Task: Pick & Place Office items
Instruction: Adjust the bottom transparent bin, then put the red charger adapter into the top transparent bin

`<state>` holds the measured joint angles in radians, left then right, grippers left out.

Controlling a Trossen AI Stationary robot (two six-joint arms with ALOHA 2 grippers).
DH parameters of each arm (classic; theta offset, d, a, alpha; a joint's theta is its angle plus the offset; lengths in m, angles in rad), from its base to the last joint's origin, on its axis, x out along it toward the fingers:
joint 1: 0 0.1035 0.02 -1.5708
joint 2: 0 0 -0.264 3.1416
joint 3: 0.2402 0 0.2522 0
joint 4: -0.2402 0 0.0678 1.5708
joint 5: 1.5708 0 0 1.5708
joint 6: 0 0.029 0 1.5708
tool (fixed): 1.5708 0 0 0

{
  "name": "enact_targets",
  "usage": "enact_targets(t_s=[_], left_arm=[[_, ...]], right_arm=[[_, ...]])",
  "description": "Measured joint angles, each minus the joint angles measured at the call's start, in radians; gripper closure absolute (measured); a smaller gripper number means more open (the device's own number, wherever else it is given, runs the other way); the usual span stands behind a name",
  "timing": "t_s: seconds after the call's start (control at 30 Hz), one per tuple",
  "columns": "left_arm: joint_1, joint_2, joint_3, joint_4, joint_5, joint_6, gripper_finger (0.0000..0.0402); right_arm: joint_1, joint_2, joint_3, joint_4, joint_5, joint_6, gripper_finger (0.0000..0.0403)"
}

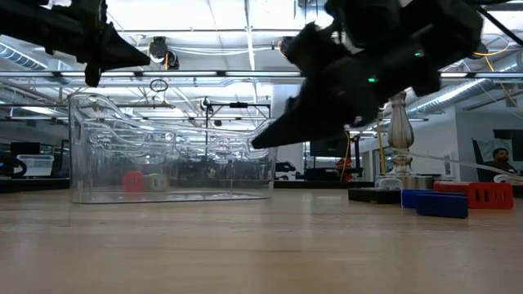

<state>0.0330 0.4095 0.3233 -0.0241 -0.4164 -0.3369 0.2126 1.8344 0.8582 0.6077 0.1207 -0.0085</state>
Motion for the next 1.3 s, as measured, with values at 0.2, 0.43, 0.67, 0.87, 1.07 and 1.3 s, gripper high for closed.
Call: enact_targets(t_s=[0.2, 0.43, 0.67, 0.87, 1.07, 1.3], left_arm=[[-0.012, 0.001, 0.000, 0.034, -0.013, -0.002, 0.0401], [-0.024, 0.000, 0.000, 0.054, -0.005, -0.012, 0.0401], [-0.036, 0.001, 0.000, 0.054, -0.009, -0.012, 0.0401], [-0.036, 0.001, 0.000, 0.049, -0.018, 0.003, 0.0401], [-0.036, 0.000, 0.000, 0.047, -0.015, 0.003, 0.0401], [-0.054, 0.001, 0.000, 0.001, -0.029, -0.002, 0.0401]], right_arm=[[-0.040, 0.087, 0.074, 0.003, 0.007, -0.010, 0.0234], [-0.085, 0.174, 0.159, 0.004, 0.059, -0.011, 0.0234], [-0.115, 0.181, 0.167, 0.062, 0.178, 0.006, 0.0234], [-0.122, 0.181, 0.167, 0.070, 0.194, -0.030, 0.0234], [-0.086, 0.083, 0.167, -0.112, 0.193, -0.114, 0.0234], [-0.006, -0.196, 0.167, -0.591, 0.193, -0.035, 0.0234]])
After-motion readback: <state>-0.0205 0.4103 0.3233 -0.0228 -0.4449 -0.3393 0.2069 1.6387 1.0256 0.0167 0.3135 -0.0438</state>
